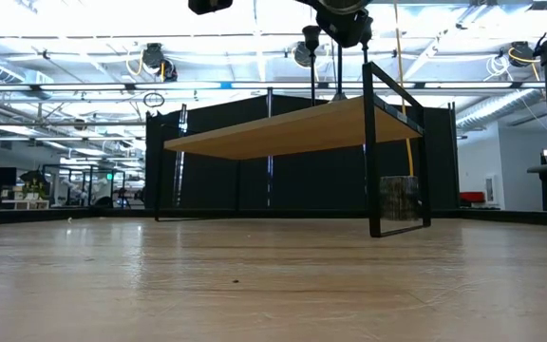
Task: Pick & Place candle stick holders
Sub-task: Put the left orange scented candle on the shelf
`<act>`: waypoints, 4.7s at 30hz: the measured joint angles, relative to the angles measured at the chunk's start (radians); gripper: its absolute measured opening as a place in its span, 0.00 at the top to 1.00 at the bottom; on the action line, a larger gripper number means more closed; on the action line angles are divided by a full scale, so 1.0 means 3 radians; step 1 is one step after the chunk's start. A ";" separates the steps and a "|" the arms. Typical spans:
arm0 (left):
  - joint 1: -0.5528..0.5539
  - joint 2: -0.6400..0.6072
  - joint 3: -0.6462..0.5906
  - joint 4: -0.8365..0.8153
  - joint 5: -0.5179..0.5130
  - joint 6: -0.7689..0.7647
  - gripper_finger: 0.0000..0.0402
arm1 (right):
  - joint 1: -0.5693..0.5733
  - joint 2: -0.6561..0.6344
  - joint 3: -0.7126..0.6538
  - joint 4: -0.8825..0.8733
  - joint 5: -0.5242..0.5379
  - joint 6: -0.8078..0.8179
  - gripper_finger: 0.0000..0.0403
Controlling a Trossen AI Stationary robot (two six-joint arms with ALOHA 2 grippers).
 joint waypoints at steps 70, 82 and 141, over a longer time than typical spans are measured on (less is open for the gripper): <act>0.0454 -0.0378 -0.0632 -0.0059 -0.1161 -0.0552 0.53 | -0.3718 -0.1692 0.0005 -0.0991 -0.0330 -0.2265 0.17; 0.0451 -0.0378 -0.0631 -0.0064 -0.1190 -0.0580 0.53 | -0.4690 -0.0551 0.0005 0.0289 -0.2453 -0.1530 0.17; 0.0458 -0.0378 -0.0628 -0.0073 -0.1180 -0.0177 0.53 | -0.3830 0.1301 0.0829 0.1543 -0.3550 -0.0797 0.17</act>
